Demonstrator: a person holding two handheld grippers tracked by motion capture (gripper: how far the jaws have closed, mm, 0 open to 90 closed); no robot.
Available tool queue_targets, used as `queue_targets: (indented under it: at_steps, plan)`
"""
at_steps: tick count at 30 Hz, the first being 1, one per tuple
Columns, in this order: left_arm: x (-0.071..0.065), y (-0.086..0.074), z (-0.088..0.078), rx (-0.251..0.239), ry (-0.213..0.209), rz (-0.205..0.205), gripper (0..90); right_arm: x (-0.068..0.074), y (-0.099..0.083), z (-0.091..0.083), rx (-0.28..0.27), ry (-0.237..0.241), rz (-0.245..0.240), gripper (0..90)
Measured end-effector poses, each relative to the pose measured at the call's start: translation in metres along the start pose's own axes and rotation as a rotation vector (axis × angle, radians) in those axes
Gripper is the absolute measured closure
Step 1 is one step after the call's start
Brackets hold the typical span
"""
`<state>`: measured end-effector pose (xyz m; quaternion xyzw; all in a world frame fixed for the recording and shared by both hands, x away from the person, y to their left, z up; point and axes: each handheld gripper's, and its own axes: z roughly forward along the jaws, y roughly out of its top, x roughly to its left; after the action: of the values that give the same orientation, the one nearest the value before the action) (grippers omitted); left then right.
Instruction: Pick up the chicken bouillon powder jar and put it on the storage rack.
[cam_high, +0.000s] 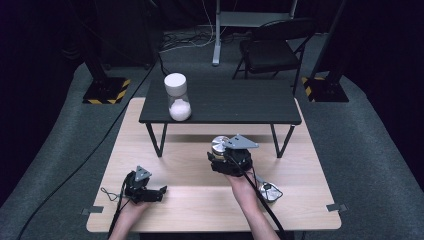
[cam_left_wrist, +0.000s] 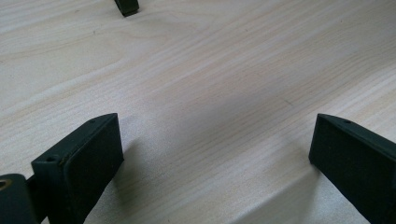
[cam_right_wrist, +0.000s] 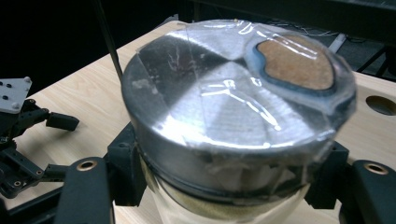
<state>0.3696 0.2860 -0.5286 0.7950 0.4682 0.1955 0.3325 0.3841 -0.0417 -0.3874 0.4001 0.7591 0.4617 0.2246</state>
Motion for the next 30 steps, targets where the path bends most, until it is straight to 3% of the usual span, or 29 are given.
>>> queue_targets:
  at_steps: [30]
  plan:
    - [0.0,0.0,0.0,0.0,0.0,0.0,2.6,-0.018,0.036,-0.012,-0.026,-0.017,0.002,30.4]
